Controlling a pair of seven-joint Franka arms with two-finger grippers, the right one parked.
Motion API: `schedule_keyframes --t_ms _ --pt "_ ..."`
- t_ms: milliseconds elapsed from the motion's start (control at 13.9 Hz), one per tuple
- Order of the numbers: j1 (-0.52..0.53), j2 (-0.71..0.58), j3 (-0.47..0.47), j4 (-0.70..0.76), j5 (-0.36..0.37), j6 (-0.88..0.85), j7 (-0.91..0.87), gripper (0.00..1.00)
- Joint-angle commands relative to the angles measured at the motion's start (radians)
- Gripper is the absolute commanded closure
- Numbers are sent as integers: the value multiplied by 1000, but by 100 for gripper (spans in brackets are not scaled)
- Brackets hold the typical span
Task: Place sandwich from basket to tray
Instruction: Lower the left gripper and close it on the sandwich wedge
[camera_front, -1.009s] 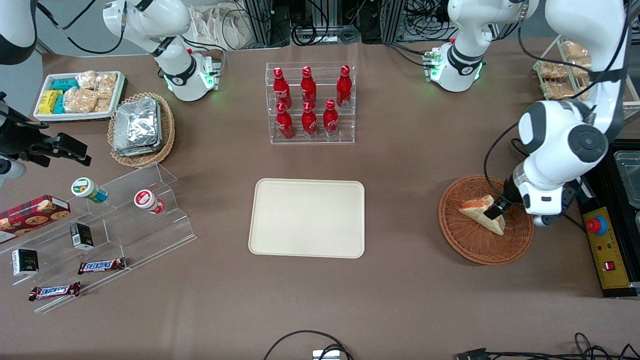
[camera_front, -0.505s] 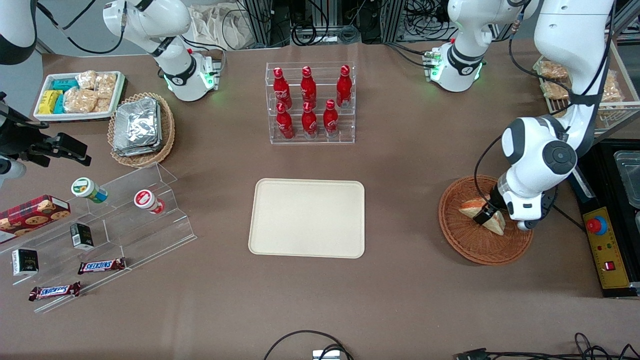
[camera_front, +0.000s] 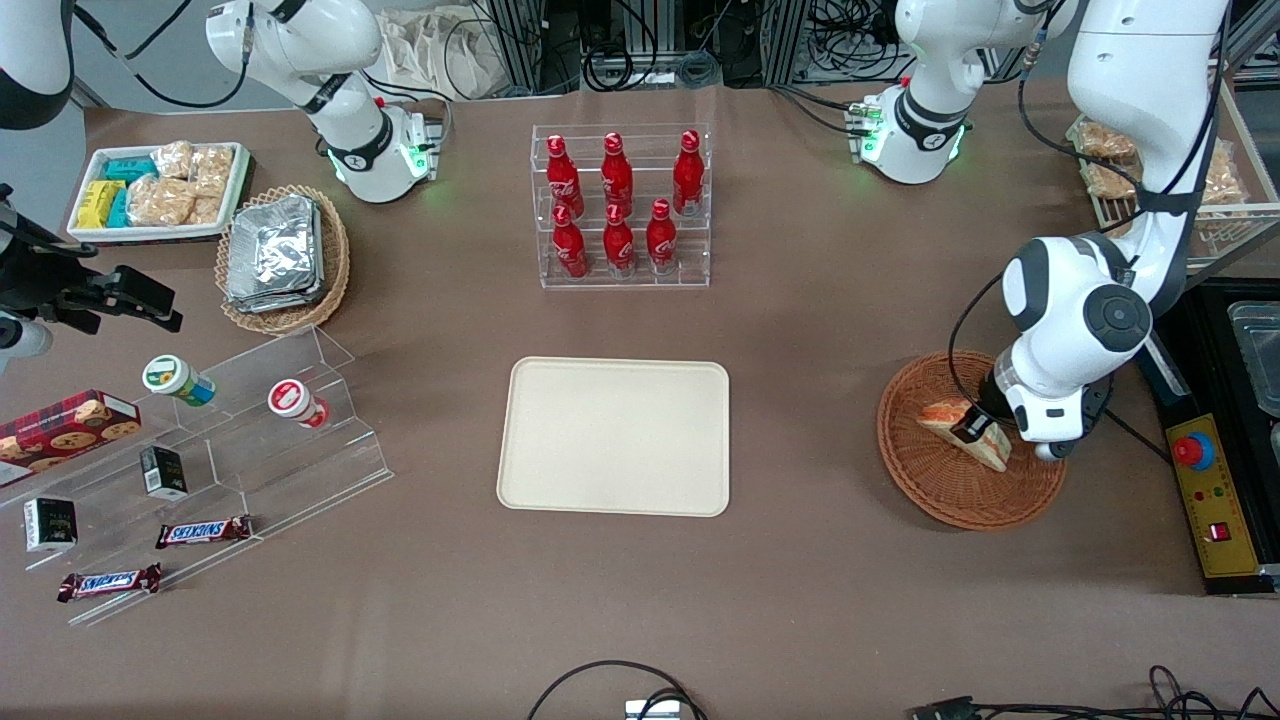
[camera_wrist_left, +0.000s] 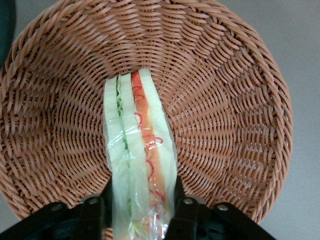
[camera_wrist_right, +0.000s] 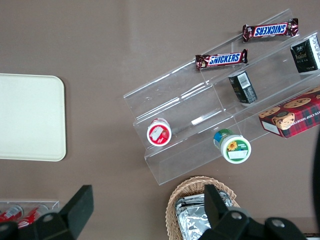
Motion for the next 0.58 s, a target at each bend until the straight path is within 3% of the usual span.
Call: schedule_keyframes --t_ms 0,216,505 --pt "-9 -5 7 11 5 -1 -4 100" --pt "-9 -77 2 69 51 -149 74 100" --pt "-1 -94 -80 373 106 -595 161 100"
